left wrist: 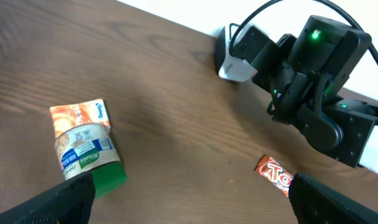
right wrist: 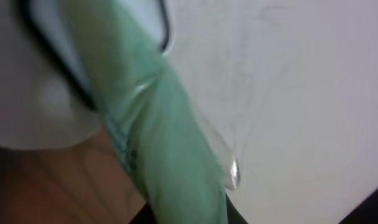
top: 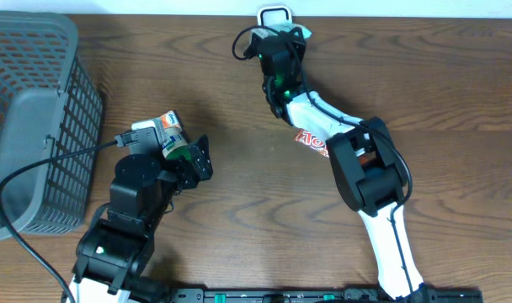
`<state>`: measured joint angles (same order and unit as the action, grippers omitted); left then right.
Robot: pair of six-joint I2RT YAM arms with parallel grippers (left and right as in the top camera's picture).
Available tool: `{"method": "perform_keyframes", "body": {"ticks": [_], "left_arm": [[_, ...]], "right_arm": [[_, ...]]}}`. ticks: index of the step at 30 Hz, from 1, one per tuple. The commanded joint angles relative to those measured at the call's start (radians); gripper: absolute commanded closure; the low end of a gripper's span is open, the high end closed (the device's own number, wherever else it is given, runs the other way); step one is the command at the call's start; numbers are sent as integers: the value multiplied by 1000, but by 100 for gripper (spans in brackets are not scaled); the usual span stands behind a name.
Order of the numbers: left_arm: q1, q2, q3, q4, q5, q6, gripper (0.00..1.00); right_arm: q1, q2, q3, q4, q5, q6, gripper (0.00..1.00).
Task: Scan the item barcode
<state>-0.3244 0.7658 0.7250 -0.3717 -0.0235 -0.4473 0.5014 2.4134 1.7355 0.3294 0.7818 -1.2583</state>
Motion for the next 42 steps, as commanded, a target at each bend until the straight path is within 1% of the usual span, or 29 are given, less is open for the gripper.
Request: {"method": "perform_keyframes", "body": {"ticks": [1,8,13,16,21,24,27,31,34,39,42], "left_arm": [[2,8,-1,-9,-21,10,0],[2,15,-1,-11,-23,10,0],[2,16,-1,-13,-23,10,0],[2,16,-1,-13,-23,10,0],[2,16,-1,-13,-22,9,0],[2,16,-1,-17,-22,9,0],[2,16,-1,-32,-22,9,0],[2,17,-1,-47,-22,9,0],[2,17,-1,-47,-22,9,0],[2,20,-1,-47,-22,9,0],[2,24,-1,-47,-22,9,0]], "right_arm": [[9,27,18,-75,-2,-43,99],[48,25,18,-235,-18,-20,99],[67,17,18,-266,-34,11,99],[67,-19,18,-307,-35,27,99],[60,-168,18,-394,-45,62,99],[45,-298,18,-497,-65,139,99],[14,-435,18,-615,-90,260,99],[-74,-579,18,-758,-111,397,99],[-183,-647,18,-843,-112,520,99],[-426,-651,15,-962,-167,663,99],[-581,-628,-7,-967,-224,696,99]]}}
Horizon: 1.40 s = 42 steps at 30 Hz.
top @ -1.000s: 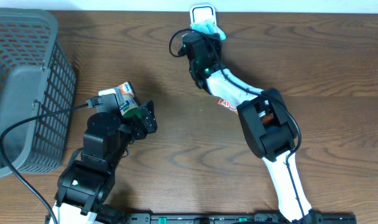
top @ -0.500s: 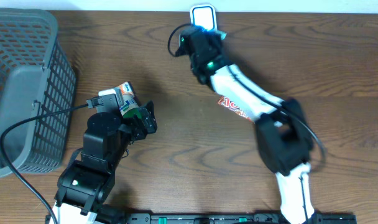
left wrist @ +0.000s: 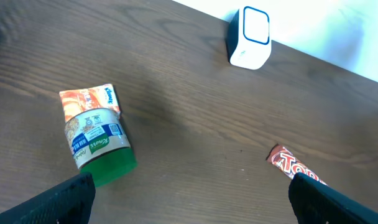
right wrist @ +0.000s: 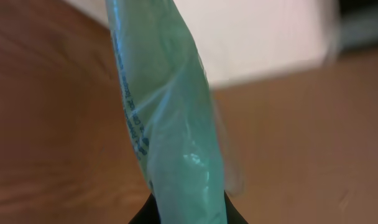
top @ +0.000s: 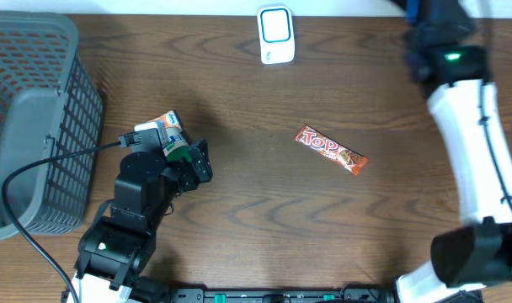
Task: Scan the item barcode
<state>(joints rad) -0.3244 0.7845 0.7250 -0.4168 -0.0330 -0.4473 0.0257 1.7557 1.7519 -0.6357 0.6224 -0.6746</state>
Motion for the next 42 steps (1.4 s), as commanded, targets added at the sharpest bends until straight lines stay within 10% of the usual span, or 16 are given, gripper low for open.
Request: {"method": "perform_keyframes", "body": {"ticks": [1,31,33,36,38,42], "left_arm": [[2,7,-1,-2,-13,9,0],[2,98,-1,-18,-13,9,0],[2,110,-1,-17,-13,9,0],[2,126,-1,-17,-13,9,0],[2,136,-1,-17,-13,9,0],[2,160,-1,-17,-13,9,0]], "right_arm": [[-146,38,-38,13,-71,112,99],[-645,406,-254,208,188,40,98],[-648,405,-254,204,188,81,86],[-638,394,-254,202,188,150,29],[-620,378,-254,206,187,187,10],[-556,307,-248,206,115,225,1]]}}
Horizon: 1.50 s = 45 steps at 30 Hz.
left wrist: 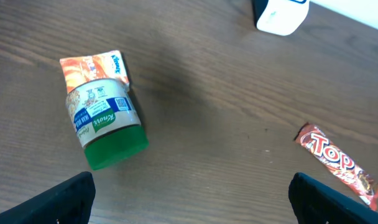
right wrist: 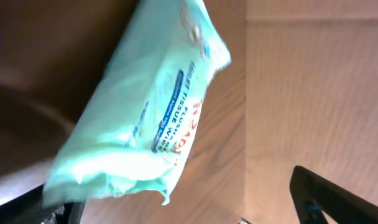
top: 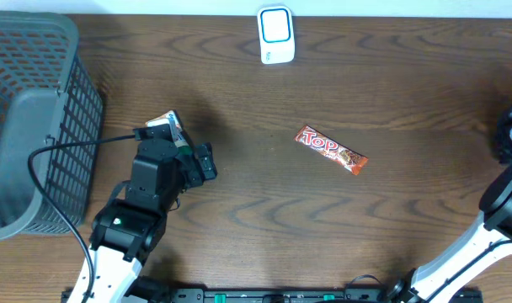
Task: Scan the item barcode
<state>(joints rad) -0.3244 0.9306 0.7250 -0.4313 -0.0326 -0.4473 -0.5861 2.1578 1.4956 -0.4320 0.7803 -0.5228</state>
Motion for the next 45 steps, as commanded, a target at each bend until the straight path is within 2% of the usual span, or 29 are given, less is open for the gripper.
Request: {"method": "perform_keyframes", "body": {"ticks": [1,5,10,15,18,22,25,34,40,43,45], "left_arm": [[2,19,-1,-3,-13,9,0],[2,43,-1,-3,-13,9,0],[2,70,-1,-2,-13,9,0],[5,85,-1,66,-13,9,0],[4,95,-1,66,-3,9,0],[4,104,-1,43,43,3,0],[4,100,2,23,48,42,0],[5,65,84,-92,47,47,0],[5,65,168,-185,39,48,0],[5,58,202,-213,39,48,0],[5,50,204,-215,39,48,0]], "right_arm": [[76,-121,8,2,-74,74,1],[164,-223,8,-4,-186,92,1],[285,-297,9,-82,-340,220,1],[436,-301,9,-245,-566,412,1],[522,-301,8,-302,-749,467,1],[613,-301,9,-361,-891,645,1],[679,-301,9,-437,-1001,665,1],[806,-301,9,-538,-1106,666,1],[814,-301,8,-661,-1109,876,1],[815,-301,8,-726,-986,1005,1],[815,-300,6,-738,-891,1011,2]]}}
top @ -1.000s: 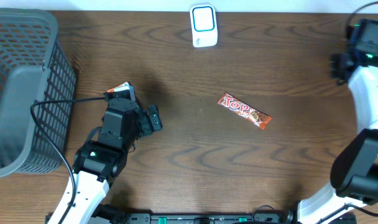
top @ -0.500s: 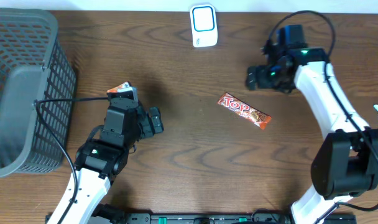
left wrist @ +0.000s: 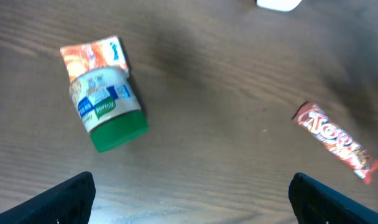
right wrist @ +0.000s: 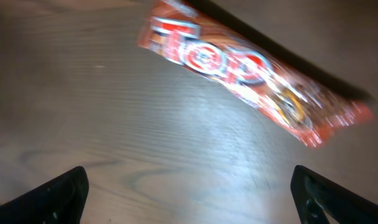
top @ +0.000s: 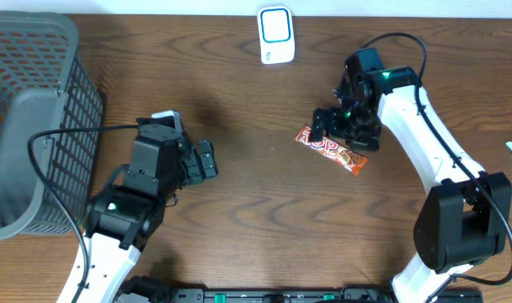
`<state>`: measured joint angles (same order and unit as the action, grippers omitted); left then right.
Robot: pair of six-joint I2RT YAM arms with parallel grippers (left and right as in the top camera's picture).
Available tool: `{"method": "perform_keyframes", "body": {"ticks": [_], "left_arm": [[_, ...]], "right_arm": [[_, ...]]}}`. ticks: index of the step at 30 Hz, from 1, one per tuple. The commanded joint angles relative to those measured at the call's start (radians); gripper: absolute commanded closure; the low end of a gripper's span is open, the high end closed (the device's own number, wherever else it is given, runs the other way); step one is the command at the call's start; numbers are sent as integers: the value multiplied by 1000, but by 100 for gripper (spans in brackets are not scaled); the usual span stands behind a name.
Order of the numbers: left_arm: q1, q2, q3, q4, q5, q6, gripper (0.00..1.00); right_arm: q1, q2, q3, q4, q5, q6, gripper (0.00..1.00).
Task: Scan the item barcode
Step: 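Bring the right gripper back and grasp the red Top bar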
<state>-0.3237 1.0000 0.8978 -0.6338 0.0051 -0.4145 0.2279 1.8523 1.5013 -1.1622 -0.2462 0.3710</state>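
Note:
A red "Top" candy bar (top: 332, 150) lies flat on the wooden table right of centre, also filling the top of the right wrist view (right wrist: 251, 65). My right gripper (top: 344, 126) hovers just above it, open, with nothing between its fingers (right wrist: 189, 199). The white scanner with a blue frame (top: 274, 34) stands at the back edge. My left gripper (top: 199, 160) is open over bare wood (left wrist: 189, 199). Ahead of it lie a green-lidded jar (left wrist: 105, 112) on its side, touching an orange packet (left wrist: 92, 53).
A grey mesh basket (top: 37, 118) stands at the far left. A pale green wipes pack shows at the right edge of the table. In the overhead view the left arm hides most of the jar and packet.
My right gripper was off the right side with the green wipes pack before it. It is now open above the candy bar, and the pack lies at the right edge. The left wrist camera shifted slightly.
My right gripper held the green pack close to the scanner. Then it held the pack at the back right, then beyond the table's right edge. Now the pack lies at the right edge and the gripper is open over the candy bar. The left arm stayed near the jar.

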Motion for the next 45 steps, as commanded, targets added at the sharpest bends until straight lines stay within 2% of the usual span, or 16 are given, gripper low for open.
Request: {"method": "perform_keyframes", "body": {"ticks": [1,3,6,11,15,19,26,31,33,36,38,40,41,45], "left_arm": [[4,-23,31,-15,2,15,0],[4,-26,31,-25,2,14,0],[4,-24,31,-53,2,14,0],[2,4,29,-98,15,13,0],[2,44,28,-101,33,14,0],[2,95,28,-97,36,14,0],[1,171,28,-110,40,10,0],[1,206,28,-110,40,10,0],[2,214,28,-110,40,10,0],[1,217,28,-111,40,10,0],[1,217,28,-111,40,10,0],[2,217,28,-111,40,10,0],[2,217,28,-111,40,10,0],[2,217,28,-118,40,10,0]], "right_arm": [[1,5,-2,-8,169,91,2],[0,5,-9,-19,166,30,1],[-30,5,-38,-34,100,25,1],[-185,5,-172,-30,-65,92,1],[-278,5,-306,24,-152,92,1],[-311,5,-420,166,-228,97,1],[-312,5,-575,425,-238,268,1],[-312,6,-658,594,-208,331,4],[-312,6,-673,621,-163,354,12],[-312,6,-678,631,-100,365,33],[-311,6,-678,633,-61,365,53],[-312,6,-678,640,-39,365,91],[-311,6,-678,650,-32,365,99],[-311,6,-676,718,-40,339,99]]}}
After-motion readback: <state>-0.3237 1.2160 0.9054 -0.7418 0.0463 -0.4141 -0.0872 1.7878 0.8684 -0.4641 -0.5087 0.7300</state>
